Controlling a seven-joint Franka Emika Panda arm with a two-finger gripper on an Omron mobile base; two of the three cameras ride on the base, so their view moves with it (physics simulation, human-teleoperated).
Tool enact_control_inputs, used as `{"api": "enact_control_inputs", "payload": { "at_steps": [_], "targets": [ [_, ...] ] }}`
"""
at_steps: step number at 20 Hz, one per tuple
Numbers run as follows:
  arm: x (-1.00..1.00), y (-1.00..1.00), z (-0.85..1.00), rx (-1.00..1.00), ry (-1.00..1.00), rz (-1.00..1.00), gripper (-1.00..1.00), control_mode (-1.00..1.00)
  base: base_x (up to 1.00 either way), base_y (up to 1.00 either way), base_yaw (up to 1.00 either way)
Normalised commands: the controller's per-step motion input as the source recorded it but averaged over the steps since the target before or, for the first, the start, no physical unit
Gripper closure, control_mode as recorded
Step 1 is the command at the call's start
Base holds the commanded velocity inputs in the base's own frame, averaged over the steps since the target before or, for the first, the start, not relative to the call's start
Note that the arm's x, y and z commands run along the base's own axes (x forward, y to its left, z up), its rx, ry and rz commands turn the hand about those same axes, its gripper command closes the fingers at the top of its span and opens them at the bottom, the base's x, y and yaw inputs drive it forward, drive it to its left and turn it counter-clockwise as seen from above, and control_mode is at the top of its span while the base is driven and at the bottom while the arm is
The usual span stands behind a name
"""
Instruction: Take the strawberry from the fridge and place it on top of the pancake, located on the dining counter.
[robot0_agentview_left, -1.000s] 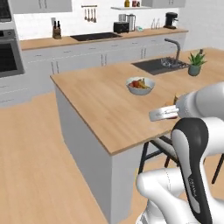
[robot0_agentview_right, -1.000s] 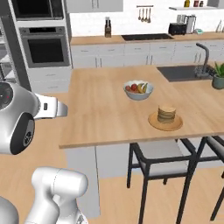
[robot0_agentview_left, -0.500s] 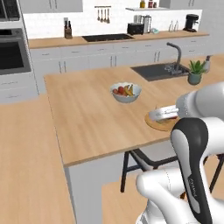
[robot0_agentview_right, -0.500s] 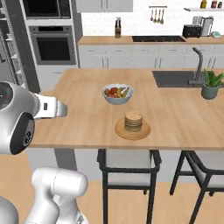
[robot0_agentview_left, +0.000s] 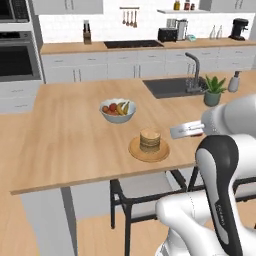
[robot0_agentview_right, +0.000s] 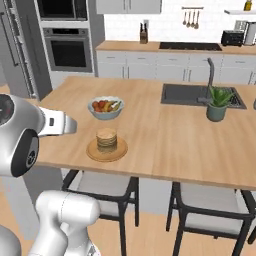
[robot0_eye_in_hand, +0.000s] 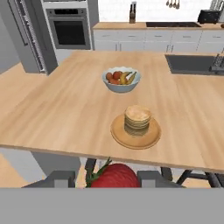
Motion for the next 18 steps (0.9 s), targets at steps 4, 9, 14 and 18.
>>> {"api": "enact_control_inputs", "payload": {
  "at_steps": [4, 9, 14, 18],
  "targets": [
    [0.0, 0.0, 0.0, 0.0, 0.0, 0.0, 1.0, 1.0, 0.48, -0.76, 0.22],
    [0.0, 0.0, 0.0, 0.0, 0.0, 0.0, 1.0, 1.0, 0.59, -0.26, 0.05],
    [0.0, 0.0, 0.0, 0.0, 0.0, 0.0, 1.0, 1.0, 0.76, 0.0, 0.0],
    [0.0, 0.0, 0.0, 0.0, 0.0, 0.0, 1.0, 1.0, 0.53, 0.0, 0.0]
  ]
}}
